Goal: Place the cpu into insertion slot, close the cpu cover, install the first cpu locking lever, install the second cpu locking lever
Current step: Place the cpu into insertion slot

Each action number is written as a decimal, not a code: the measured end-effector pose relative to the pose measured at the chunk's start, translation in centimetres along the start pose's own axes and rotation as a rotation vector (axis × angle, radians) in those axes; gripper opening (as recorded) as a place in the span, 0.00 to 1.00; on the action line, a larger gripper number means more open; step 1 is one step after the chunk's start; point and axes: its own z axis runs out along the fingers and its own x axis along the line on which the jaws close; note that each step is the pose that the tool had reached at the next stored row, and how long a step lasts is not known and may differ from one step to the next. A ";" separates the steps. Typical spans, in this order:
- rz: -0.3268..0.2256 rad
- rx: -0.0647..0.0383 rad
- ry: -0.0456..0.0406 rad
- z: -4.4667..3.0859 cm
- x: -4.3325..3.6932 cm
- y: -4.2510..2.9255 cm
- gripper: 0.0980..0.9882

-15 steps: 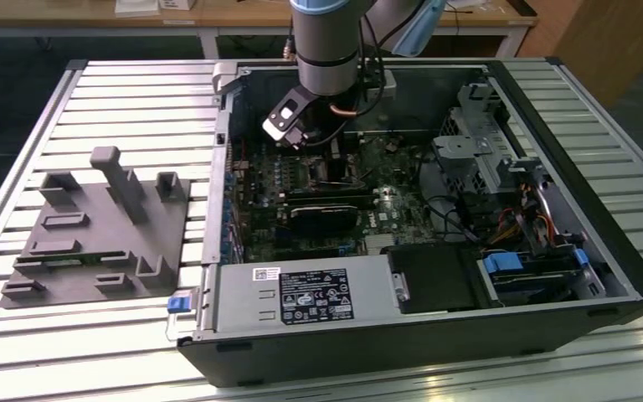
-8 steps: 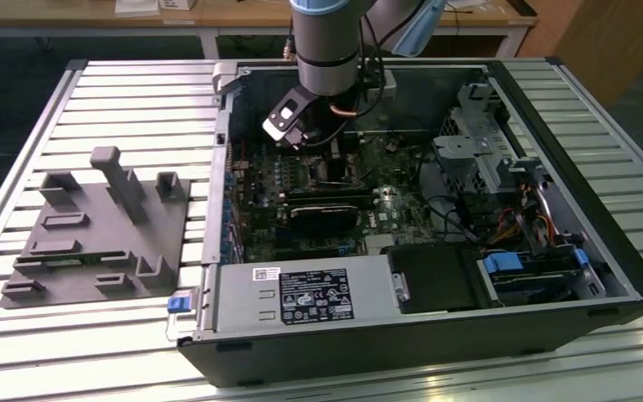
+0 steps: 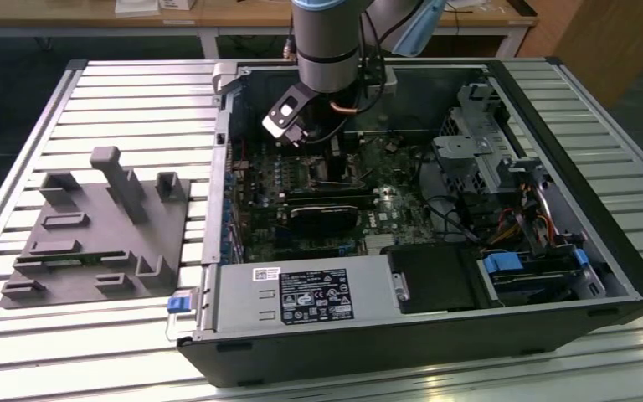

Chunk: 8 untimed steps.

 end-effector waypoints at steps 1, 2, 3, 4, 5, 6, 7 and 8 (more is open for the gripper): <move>0.000 0.000 0.0000 -0.11 0.00 0.01 0.58; 0.000 0.000 -0.0002 -0.25 0.00 0.03 0.58; 0.000 0.000 -0.0002 -0.40 0.00 0.04 0.58; 0.000 0.000 -0.0003 -0.57 0.00 0.06 0.58; 0.000 0.000 -0.0003 -0.72 0.00 0.07 0.58; 0.000 0.000 -0.0004 -0.82 0.00 0.09 0.58; 0.000 0.000 -0.0007 -0.83 0.01 0.09 0.58; 0.000 0.000 -0.0009 -0.83 0.01 0.09 0.58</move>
